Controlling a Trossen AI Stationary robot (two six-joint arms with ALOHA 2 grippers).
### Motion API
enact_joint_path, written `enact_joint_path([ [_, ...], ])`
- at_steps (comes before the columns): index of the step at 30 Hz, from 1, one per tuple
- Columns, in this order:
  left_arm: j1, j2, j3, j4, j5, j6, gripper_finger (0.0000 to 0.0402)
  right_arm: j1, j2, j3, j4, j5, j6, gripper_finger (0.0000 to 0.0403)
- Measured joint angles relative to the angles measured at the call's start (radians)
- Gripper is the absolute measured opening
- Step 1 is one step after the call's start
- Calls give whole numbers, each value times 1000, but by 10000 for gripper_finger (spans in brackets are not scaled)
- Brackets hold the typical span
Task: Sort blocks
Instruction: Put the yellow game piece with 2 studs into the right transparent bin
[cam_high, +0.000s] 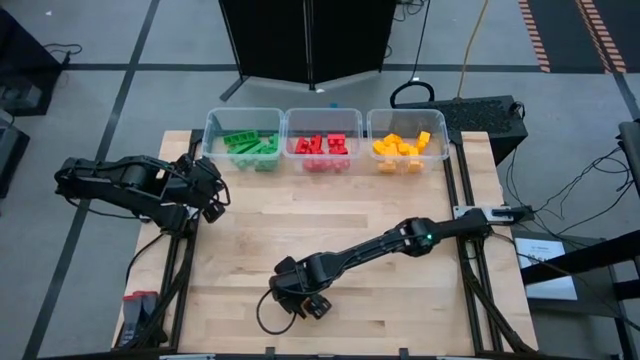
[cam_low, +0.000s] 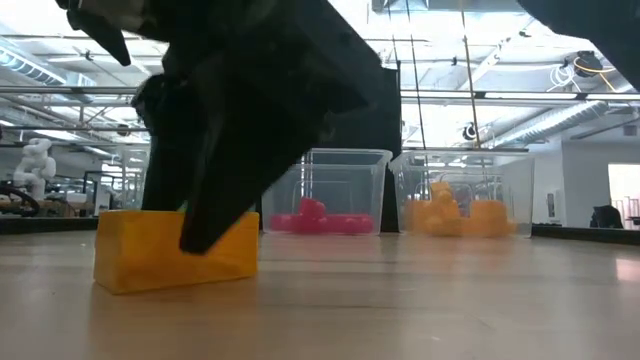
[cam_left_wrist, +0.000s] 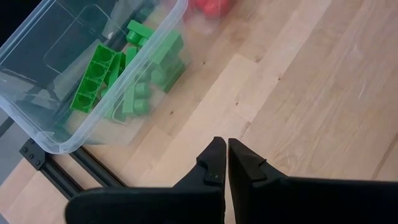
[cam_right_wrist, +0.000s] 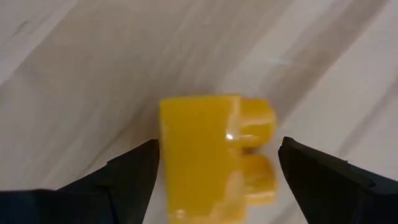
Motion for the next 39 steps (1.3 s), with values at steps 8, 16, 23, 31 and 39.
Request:
enact_joint_path([
  [8,0,0,0,-2,0,0,0,0,31,0,-7,-29,49,302],
  [16,0,0,0,-2,0,0,0,-2,41,2,-8,-23,91,249],
  [23,0,0,0,-3,0,1,0,-2,41,2,-9,-17,122,249],
  [31,0,0,0,-3,0,2,0,-15,-4,-5,-21,-7,128,249],
  [39,0,0,0,-3,0,2,0,-73,-112,-3,-18,9,111,249],
])
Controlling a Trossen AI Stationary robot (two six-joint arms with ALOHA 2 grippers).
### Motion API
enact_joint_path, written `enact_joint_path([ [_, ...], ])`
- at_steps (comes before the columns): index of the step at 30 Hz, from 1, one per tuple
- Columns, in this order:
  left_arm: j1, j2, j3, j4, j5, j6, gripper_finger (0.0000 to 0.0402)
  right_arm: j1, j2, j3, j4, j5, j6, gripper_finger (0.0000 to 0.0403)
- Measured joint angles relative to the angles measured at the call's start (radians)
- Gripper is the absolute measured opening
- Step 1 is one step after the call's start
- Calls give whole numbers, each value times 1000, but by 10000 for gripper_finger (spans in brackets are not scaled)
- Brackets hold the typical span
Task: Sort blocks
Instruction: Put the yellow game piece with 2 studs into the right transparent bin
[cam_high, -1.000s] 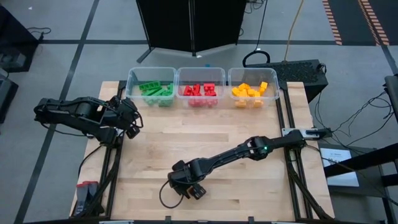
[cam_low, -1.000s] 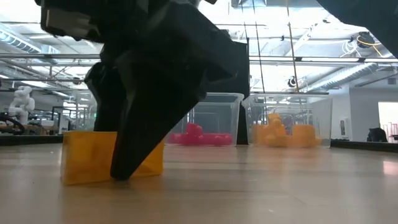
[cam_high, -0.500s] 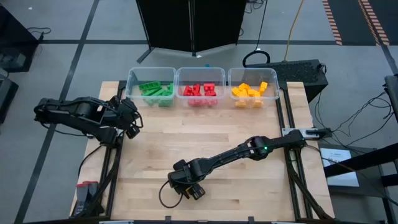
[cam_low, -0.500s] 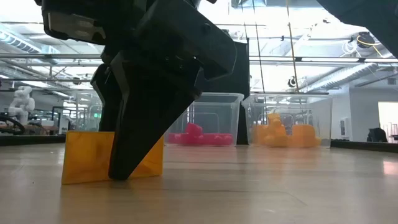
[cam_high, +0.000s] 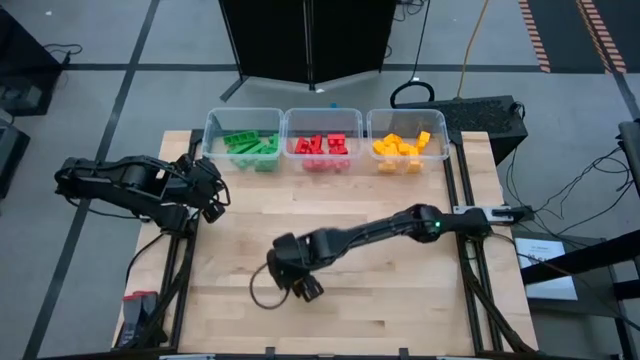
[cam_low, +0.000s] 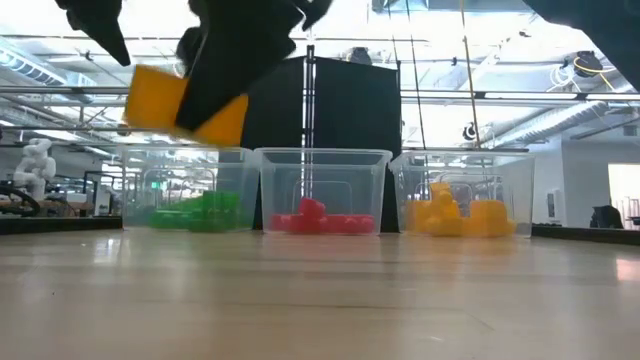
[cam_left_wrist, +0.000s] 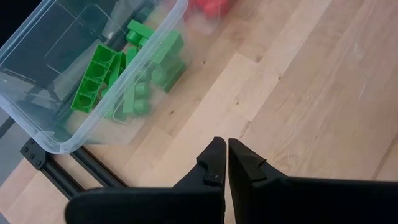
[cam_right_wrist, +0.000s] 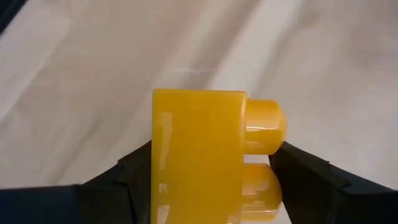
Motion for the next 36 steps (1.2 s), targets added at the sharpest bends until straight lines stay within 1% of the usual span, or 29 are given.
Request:
enact_joint_path([
  [10,0,0,0,0,0,0,0,-108,-143,2,17,105,-25,249],
  [17,0,0,0,0,0,-1,0,-173,-232,2,44,116,-38,249],
  [23,0,0,0,0,1,-1,0,-221,-303,2,59,179,-80,249],
  [30,0,0,0,0,8,-2,0,-295,-404,2,66,184,-89,249],
  [36,0,0,0,0,9,-1,0,-363,-507,2,39,185,-106,249],
])
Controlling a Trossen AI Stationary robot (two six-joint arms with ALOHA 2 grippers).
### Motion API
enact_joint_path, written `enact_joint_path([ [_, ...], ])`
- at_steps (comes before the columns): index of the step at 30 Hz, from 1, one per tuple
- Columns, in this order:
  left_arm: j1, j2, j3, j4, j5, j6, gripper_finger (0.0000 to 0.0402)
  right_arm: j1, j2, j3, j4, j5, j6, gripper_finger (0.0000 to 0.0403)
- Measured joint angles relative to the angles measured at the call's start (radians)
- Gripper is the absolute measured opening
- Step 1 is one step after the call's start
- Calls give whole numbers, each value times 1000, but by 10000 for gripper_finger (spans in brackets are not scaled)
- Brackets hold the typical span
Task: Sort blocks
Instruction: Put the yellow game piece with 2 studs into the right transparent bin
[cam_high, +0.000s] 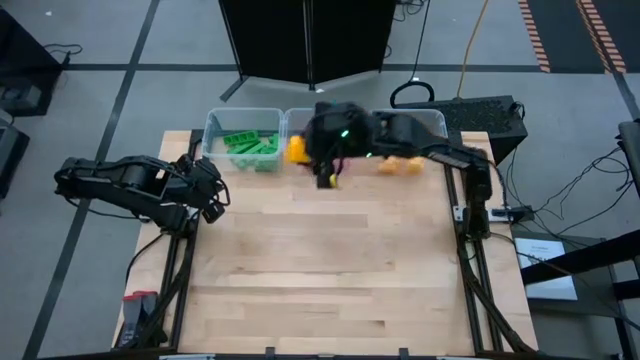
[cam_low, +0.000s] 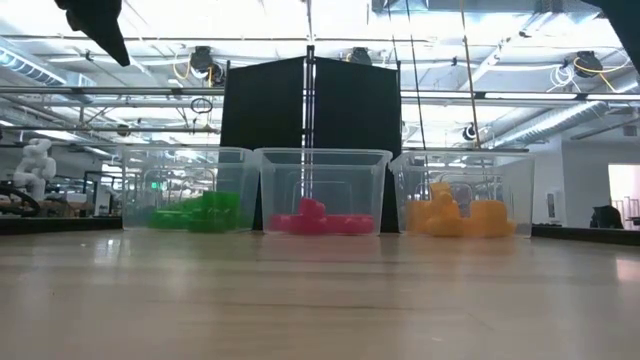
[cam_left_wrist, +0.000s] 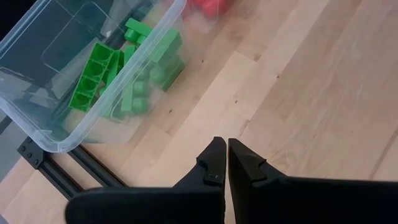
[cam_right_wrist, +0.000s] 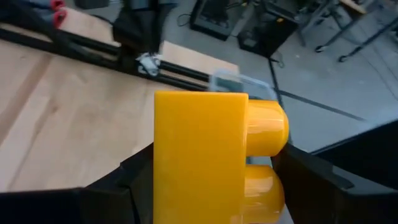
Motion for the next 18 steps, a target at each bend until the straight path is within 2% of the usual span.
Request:
enact_joint_path([
  [8,0,0,0,0,0,0,0,-115,-123,0,-87,1,-5,249],
  [18,0,0,0,0,0,0,0,-273,-194,0,-249,-1,0,249],
])
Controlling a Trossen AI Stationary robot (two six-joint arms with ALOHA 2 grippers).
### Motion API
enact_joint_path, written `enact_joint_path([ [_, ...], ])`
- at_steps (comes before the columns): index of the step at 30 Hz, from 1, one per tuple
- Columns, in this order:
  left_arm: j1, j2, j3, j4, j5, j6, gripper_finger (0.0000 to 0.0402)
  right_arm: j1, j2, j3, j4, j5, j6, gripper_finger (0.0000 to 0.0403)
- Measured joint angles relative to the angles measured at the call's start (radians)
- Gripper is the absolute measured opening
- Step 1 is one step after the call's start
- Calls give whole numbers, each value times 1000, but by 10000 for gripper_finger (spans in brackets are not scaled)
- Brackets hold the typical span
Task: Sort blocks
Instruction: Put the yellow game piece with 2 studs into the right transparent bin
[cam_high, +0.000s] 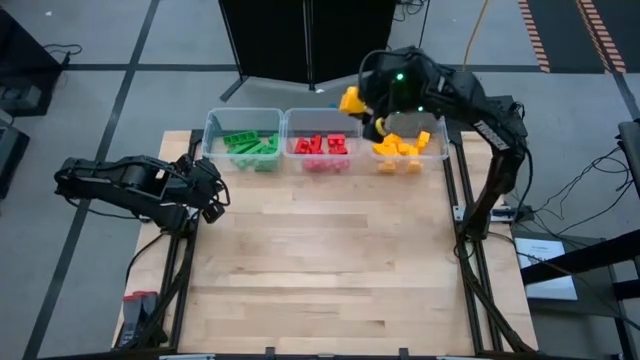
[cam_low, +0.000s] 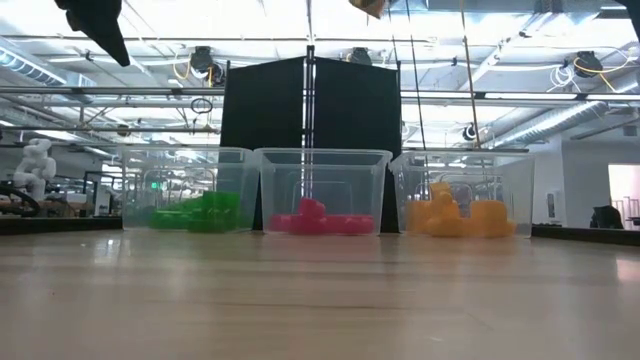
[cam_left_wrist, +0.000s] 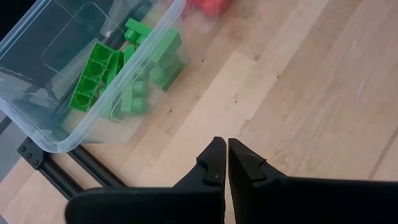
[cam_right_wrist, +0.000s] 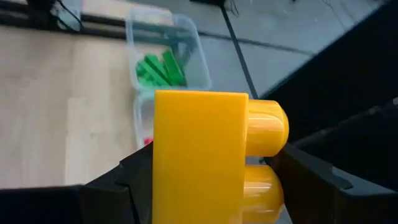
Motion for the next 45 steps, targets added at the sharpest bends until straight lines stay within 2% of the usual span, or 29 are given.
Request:
enact_joint_path([
  [8,0,0,0,0,0,0,0,-122,-47,0,-78,-8,0,249],
  [15,0,0,0,0,0,1,0,-256,-64,0,-133,-64,10,249],
  [22,0,0,0,0,0,1,0,-367,-64,-1,-155,-189,17,249],
  [26,0,0,0,0,0,1,0,-411,-65,-43,-155,-216,16,249],
  [36,0,0,0,0,0,1,0,-464,-66,-305,-75,-242,5,249],
  [45,0,0,0,0,0,1,0,-488,-141,-685,136,-236,10,249],
])
